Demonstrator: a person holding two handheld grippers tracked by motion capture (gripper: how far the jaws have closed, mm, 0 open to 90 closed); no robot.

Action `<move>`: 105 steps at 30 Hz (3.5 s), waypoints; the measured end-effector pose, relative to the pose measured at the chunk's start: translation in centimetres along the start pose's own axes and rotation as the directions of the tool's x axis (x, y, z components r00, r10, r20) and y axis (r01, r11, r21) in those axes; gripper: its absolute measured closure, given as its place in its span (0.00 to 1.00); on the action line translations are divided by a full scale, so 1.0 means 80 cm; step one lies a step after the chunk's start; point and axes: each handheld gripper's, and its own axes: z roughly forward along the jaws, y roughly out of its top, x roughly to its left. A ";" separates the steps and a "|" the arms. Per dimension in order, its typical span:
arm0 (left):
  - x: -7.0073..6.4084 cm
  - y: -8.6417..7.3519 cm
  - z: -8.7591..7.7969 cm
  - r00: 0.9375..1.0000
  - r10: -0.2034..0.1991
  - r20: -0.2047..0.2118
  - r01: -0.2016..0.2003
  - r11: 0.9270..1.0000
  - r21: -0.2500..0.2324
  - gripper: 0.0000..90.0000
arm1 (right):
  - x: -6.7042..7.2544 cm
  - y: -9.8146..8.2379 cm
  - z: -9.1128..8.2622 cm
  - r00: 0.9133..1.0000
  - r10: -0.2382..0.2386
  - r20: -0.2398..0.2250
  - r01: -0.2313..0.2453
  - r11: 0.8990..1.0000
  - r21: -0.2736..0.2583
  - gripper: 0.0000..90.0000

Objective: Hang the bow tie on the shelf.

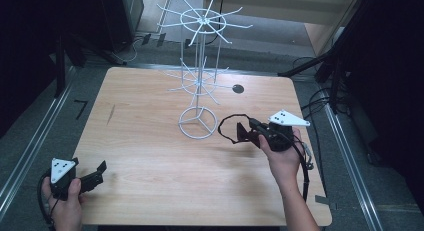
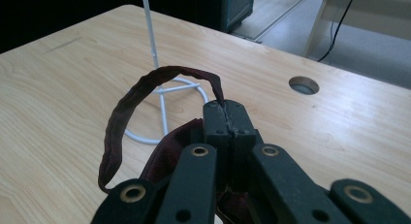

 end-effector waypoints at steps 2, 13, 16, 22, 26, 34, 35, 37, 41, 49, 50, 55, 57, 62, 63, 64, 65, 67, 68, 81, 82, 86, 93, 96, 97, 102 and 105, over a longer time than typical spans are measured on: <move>0.000 0.000 0.000 1.000 0.000 0.000 0.000 1.000 0.000 0.09 | 0.001 0.004 -0.001 1.000 -0.005 0.002 0.005 1.000 -0.010 1.00; 0.000 0.000 0.000 1.000 -0.001 -0.001 0.001 1.000 -0.002 0.09 | 0.012 0.020 -0.005 1.000 -0.016 -0.005 0.016 0.999 -0.041 1.00; 0.000 0.000 0.000 1.000 -0.001 0.001 0.001 1.000 0.000 0.09 | 0.015 0.024 -0.006 1.000 -0.017 -0.008 0.017 0.999 -0.049 1.00; 0.000 0.000 0.000 1.000 -0.001 0.000 0.001 1.000 0.000 0.09 | 0.021 0.033 -0.011 0.999 -0.026 -0.018 0.025 0.997 -0.073 1.00; 0.000 0.000 0.000 1.000 -0.001 0.001 0.001 1.000 -0.001 0.09 | 0.026 0.038 -0.013 0.999 -0.036 -0.026 0.033 0.996 -0.082 1.00; 0.000 0.000 0.000 1.000 -0.001 0.001 0.001 1.000 0.000 0.09 | 0.035 0.051 -0.015 0.998 -0.049 -0.040 0.045 0.994 -0.097 1.00; 0.000 0.000 0.000 1.000 -0.001 0.001 0.001 1.000 0.000 0.09 | 0.037 0.052 -0.015 0.998 -0.050 -0.041 0.046 0.994 -0.097 1.00; 0.000 0.000 0.000 1.000 -0.001 0.001 0.001 1.000 -0.001 0.09 | 0.038 0.054 -0.014 0.998 -0.051 -0.043 0.047 0.994 -0.097 1.00; 0.000 0.000 0.000 1.000 -0.002 0.001 0.002 1.000 0.001 0.09 | 0.041 0.058 -0.014 0.997 -0.057 -0.051 0.051 0.993 -0.102 1.00; 0.000 0.000 0.000 1.000 -0.001 0.002 0.001 1.000 0.002 0.09 | 0.047 0.065 -0.014 0.996 -0.063 -0.064 0.056 0.993 -0.108 1.00; 0.000 0.000 0.000 1.000 -0.002 0.002 0.002 1.000 0.001 0.09 | 0.049 0.066 -0.015 0.996 -0.066 -0.066 0.058 0.992 -0.110 1.00; 0.000 0.000 0.000 1.000 -0.002 0.002 0.002 1.000 0.002 0.09 | 0.052 0.069 -0.016 0.995 -0.072 -0.070 0.064 0.991 -0.116 1.00; 0.000 0.000 0.000 1.000 -0.002 0.001 0.002 1.000 0.003 0.09 | 0.053 0.070 -0.018 0.994 -0.078 -0.071 0.069 0.990 -0.119 1.00; 0.000 0.000 0.000 1.000 -0.001 0.000 0.001 1.000 0.003 0.09 | 0.056 0.074 -0.020 0.994 -0.083 -0.071 0.074 0.990 -0.121 1.00; 0.000 0.000 0.000 1.000 -0.001 0.000 0.001 1.000 0.003 0.09 | 0.055 0.075 -0.020 0.994 -0.081 -0.070 0.073 0.990 -0.119 1.00; 0.000 0.000 0.000 1.000 -0.001 0.000 0.001 1.000 0.003 0.09 | 0.055 0.075 -0.018 0.995 -0.080 -0.067 0.072 0.990 -0.117 1.00; 0.000 0.000 0.000 1.000 -0.001 0.000 0.001 1.000 0.003 0.09 | 0.054 0.075 -0.017 0.995 -0.080 -0.067 0.072 0.991 -0.115 1.00; 0.000 0.000 0.000 1.000 -0.003 0.001 0.003 1.000 0.002 0.09 | 0.053 0.074 -0.013 0.995 -0.077 -0.066 0.070 0.992 -0.108 1.00; 0.000 0.000 0.000 1.000 -0.003 0.001 0.003 1.000 0.003 0.09 | 0.052 0.074 -0.011 0.995 -0.077 -0.065 0.070 0.992 -0.104 1.00; 0.001 0.000 0.000 1.000 -0.003 0.002 0.003 1.000 0.002 0.09 | 0.051 0.061 0.029 0.997 -0.055 -0.061 0.052 0.997 -0.051 1.00; 0.001 0.000 0.000 1.000 -0.004 0.002 0.004 1.000 0.002 0.09 | 0.051 0.061 0.031 0.997 -0.056 -0.059 0.053 0.997 -0.051 1.00; 0.001 0.000 0.000 1.000 -0.005 0.002 0.005 1.000 0.001 0.09 | 0.049 0.058 0.042 0.998 -0.041 -0.055 0.039 0.998 -0.046 1.00; 0.001 0.000 0.000 1.000 -0.004 0.003 0.004 1.000 0.001 0.09 | 0.046 0.054 0.062 0.999 -0.014 -0.045 0.013 0.999 -0.030 1.00; 0.001 0.000 0.000 1.000 -0.004 0.003 0.004 1.000 0.002 0.09 | 0.044 0.053 0.072 0.999 -0.010 -0.039 0.009 1.000 -0.021 1.00; 0.001 0.000 0.000 1.000 -0.004 0.003 0.004 1.000 0.001 0.09 | 0.044 0.053 0.075 0.999 -0.006 -0.040 0.005 1.000 -0.016 1.00; 0.001 0.000 0.000 1.000 -0.003 0.006 0.003 1.000 0.001 0.09 | 0.044 0.049 0.088 0.999 0.000 -0.034 0.000 1.000 -0.001 1.00; 0.001 0.000 0.000 1.000 -0.004 0.006 0.004 1.000 0.001 0.09 | 0.044 0.047 0.095 1.000 0.005 -0.030 -0.005 1.000 0.007 1.00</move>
